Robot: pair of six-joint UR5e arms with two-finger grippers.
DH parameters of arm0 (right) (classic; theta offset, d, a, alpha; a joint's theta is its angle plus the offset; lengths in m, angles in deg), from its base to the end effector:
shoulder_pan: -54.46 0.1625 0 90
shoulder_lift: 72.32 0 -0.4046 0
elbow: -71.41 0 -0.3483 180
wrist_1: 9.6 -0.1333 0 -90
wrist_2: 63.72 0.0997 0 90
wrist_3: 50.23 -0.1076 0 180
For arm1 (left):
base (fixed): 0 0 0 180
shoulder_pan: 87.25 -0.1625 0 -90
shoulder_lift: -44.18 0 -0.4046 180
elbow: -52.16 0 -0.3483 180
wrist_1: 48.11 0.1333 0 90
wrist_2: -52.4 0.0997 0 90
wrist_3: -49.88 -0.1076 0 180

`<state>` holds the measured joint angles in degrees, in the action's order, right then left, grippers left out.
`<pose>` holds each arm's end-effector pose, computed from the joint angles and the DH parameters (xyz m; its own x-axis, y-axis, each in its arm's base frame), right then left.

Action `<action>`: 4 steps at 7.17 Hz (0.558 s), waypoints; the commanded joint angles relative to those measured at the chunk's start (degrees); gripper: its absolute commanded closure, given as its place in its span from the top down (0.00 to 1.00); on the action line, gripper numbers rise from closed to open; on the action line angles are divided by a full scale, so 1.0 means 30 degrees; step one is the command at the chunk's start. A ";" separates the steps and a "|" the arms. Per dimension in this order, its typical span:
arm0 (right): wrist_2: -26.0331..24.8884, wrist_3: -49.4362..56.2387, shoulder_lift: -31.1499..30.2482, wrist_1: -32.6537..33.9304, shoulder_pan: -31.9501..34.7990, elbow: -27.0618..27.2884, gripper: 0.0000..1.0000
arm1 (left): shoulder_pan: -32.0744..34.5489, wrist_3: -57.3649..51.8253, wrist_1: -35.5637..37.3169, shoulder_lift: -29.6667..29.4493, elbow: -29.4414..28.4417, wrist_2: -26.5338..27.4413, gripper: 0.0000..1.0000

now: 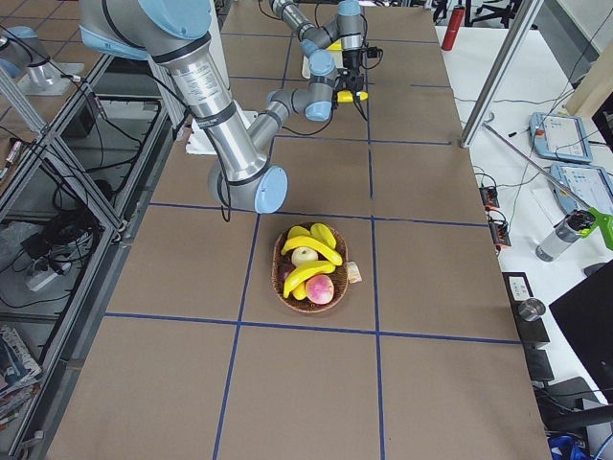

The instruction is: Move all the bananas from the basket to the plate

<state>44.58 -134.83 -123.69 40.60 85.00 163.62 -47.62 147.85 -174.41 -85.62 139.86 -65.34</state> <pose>-0.4947 -0.4074 0.1690 0.1597 -0.0095 0.9871 -0.2015 0.9786 0.0420 0.4511 -0.4816 0.1921 0.1823 -0.3103 -0.9330 0.2479 0.9327 -0.2618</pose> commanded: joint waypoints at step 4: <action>0.0401 0.0250 -0.0073 0.3907 0.1273 0.0200 1.00 | 0.1199 -0.0052 0.0203 0.2036 0.0355 -0.0098 0.00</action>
<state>45.27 -134.51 -123.88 46.99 87.51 164.03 -45.36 147.63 -174.22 -82.10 140.62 -65.62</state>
